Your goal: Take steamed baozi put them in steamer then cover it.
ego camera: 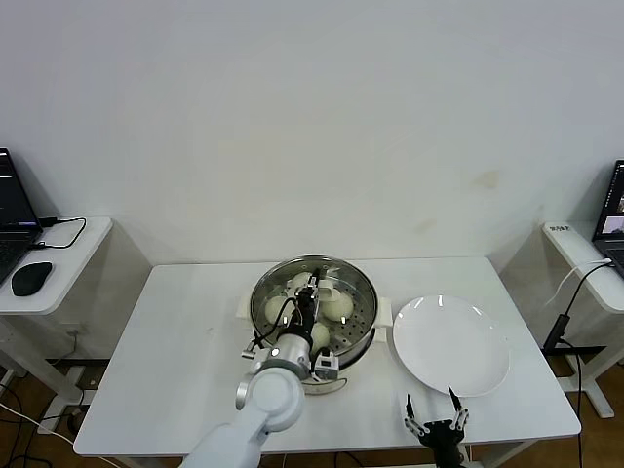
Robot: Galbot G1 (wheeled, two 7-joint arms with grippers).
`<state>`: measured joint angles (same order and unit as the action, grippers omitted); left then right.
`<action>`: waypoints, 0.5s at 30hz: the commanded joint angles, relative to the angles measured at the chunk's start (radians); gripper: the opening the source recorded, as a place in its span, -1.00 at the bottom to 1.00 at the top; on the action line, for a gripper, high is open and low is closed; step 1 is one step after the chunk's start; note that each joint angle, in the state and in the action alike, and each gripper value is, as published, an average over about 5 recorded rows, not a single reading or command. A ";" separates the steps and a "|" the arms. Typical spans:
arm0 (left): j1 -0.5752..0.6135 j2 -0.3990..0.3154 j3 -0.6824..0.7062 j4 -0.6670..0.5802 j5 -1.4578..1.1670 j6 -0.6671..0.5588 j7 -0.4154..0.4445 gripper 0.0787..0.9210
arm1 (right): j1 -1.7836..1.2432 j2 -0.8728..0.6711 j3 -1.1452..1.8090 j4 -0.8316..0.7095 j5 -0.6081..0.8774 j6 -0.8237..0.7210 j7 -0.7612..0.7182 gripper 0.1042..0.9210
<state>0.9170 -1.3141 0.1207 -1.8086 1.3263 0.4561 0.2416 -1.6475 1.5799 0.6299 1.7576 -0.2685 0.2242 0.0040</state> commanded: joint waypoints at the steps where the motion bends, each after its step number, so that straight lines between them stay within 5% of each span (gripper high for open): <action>1: 0.017 0.009 -0.007 -0.035 -0.036 0.001 -0.028 -0.59 | -0.001 0.001 -0.002 0.000 -0.002 0.001 0.001 0.76; 15: 0.196 0.088 -0.095 -0.232 -0.126 -0.026 -0.104 0.38 | -0.002 0.000 0.002 0.000 -0.002 -0.001 0.001 0.76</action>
<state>0.9889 -1.2681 0.0808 -1.9069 1.2604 0.4465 0.1802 -1.6506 1.5800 0.6306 1.7588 -0.2710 0.2244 0.0048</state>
